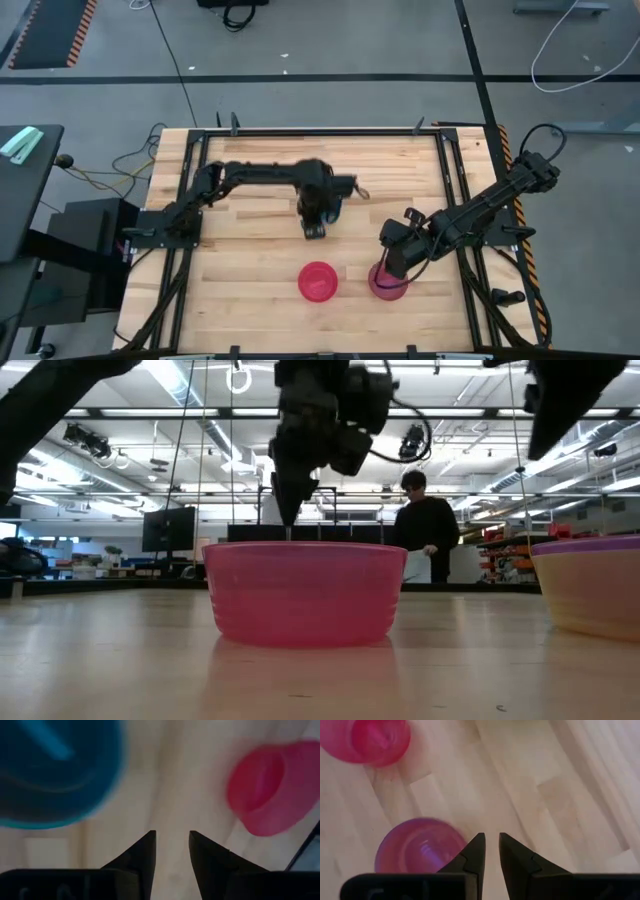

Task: Nest bowls inside each other
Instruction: Stack the purple and yellow bowls on the blue bowl

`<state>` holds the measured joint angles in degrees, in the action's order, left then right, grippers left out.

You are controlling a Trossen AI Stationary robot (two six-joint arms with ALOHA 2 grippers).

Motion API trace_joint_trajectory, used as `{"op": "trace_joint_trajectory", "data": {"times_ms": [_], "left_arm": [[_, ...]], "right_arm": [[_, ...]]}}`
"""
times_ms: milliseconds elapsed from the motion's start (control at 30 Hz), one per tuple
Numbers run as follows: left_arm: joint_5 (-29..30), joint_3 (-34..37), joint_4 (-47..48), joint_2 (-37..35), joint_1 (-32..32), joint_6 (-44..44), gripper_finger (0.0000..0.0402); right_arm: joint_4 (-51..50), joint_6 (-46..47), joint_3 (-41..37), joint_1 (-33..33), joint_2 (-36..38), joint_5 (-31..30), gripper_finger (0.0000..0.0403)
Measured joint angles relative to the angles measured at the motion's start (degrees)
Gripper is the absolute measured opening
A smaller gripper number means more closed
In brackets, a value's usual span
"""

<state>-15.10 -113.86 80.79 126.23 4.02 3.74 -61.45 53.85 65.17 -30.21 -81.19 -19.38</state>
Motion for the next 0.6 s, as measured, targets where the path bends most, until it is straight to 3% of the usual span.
{"op": "trace_joint_trajectory", "data": {"times_ms": [333,600], "left_arm": [[9.1,0.0,0.4,0.0,-13.6,4.5,0.0118],[15.7,0.0,1.6,0.0,-22.1,11.9,0.0116]], "right_arm": [[-0.4,10.1,-0.5,-7.1,0.1,1.7,0.0064],[-0.7,15.2,-7.4,-8.2,0.1,7.4,0.0064]]}}
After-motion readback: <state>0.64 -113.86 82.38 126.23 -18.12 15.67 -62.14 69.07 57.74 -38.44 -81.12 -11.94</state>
